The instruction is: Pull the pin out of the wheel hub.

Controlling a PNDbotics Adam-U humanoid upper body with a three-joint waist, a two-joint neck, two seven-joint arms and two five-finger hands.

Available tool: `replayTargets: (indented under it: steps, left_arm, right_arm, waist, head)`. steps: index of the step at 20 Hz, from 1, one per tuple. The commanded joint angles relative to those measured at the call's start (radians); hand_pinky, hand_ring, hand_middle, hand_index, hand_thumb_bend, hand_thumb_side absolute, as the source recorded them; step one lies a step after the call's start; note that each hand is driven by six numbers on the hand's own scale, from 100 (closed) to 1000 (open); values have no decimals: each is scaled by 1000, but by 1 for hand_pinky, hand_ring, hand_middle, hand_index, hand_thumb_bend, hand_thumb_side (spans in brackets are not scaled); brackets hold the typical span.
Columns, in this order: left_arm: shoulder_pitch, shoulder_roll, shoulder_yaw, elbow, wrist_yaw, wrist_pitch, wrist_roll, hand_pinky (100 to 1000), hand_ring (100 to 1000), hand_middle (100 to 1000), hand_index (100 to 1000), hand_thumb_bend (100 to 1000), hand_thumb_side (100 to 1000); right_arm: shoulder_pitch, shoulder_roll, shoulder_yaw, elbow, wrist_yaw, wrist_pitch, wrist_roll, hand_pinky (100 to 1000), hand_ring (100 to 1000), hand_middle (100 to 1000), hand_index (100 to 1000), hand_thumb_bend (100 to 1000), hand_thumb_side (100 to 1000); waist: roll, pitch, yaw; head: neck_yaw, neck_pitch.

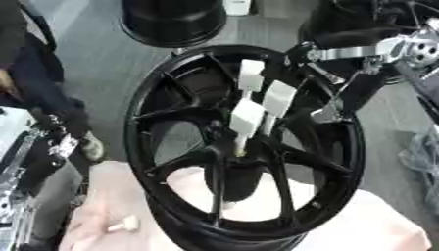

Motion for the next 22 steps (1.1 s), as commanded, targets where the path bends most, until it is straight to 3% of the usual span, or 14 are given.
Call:
replayTargets:
  steps: [1,13,22]
  left_arm:
    - [-12,12,-1,-22,-3,-1,-3,642,729,719,788,463,546]
    - [-26,12,-5,-26,-3,-3,-7,643,729,719,788,463,546]
    - [-34,11,-6,-28,0,-5,-8,643,729,718,788,462,546]
  right_arm:
    - [-24,-14,-7,3,15,-13,4,819,889,796,897,254,288]
    - [-16,-12,-8,60,82,-42,0,819,884,780,870,245,239]
    - [-10,-14,-12,89,99,-59,3,813,874,767,864,220,125]
  waist:
    - [4,-8,4]
    - [1,7,29]
    - [3,15,50]
  head:
    - [-4,0]
    - [-16,-12]
    - [-25,-18]
